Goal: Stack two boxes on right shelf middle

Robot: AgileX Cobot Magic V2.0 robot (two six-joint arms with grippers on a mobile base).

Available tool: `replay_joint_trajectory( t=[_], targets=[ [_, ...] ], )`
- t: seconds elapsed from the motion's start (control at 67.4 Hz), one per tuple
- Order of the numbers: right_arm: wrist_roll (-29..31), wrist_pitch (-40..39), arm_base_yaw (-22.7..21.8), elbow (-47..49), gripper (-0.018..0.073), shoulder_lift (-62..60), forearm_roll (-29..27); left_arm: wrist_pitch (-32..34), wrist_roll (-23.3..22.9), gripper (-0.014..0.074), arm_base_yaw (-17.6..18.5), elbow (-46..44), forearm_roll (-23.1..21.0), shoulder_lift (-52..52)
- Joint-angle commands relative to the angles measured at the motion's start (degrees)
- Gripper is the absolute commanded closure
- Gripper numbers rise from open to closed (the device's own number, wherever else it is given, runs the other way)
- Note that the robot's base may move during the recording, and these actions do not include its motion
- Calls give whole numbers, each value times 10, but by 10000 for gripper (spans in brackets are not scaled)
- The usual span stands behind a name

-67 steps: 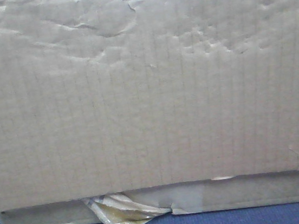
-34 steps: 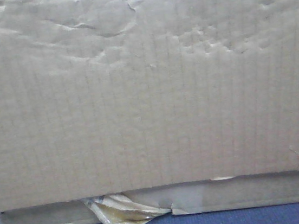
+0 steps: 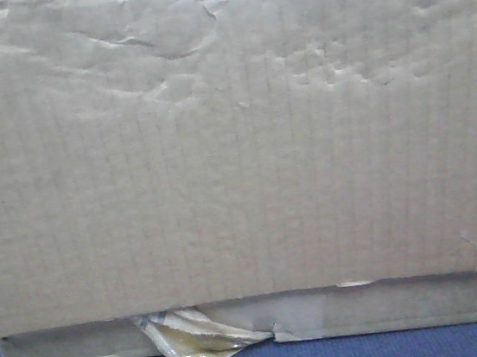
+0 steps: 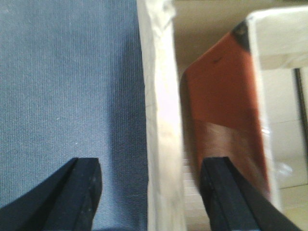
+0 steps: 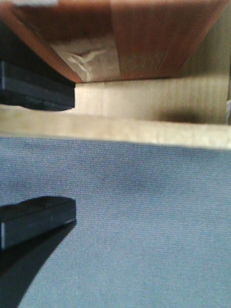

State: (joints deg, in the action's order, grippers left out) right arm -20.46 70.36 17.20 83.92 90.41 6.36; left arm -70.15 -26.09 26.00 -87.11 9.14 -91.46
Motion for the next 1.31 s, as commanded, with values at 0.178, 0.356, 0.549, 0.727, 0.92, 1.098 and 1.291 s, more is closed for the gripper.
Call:
replay_joint_trajectory(
  t=[0.178, 0.356, 0.549, 0.727, 0.92, 1.098, 1.291],
  targets=[
    [-1, -4, 0, -1, 273, 1, -20, 2, 5, 249, -2, 1, -6, -11],
    [-1, -4, 0, 7, 273, -1, -28, 2, 5, 249, -2, 1, -6, -11],
    [-1, -4, 0, 7, 273, -10, -30, 2, 5, 249, -2, 1, -6, -11],
    [-1, -4, 0, 6, 273, -10, -29, 2, 5, 249, -2, 1, -6, -11],
    [-1, -4, 0, 6, 273, -10, -29, 2, 5, 249, -2, 1, -6, -11],
    [-1, -4, 0, 6, 281, -10, -29, 2, 5, 267, -2, 1, -6, -11],
    [-1, -4, 0, 6, 598, -10, -29, 2, 5, 513, -2, 1, -12, -11]
  ],
)
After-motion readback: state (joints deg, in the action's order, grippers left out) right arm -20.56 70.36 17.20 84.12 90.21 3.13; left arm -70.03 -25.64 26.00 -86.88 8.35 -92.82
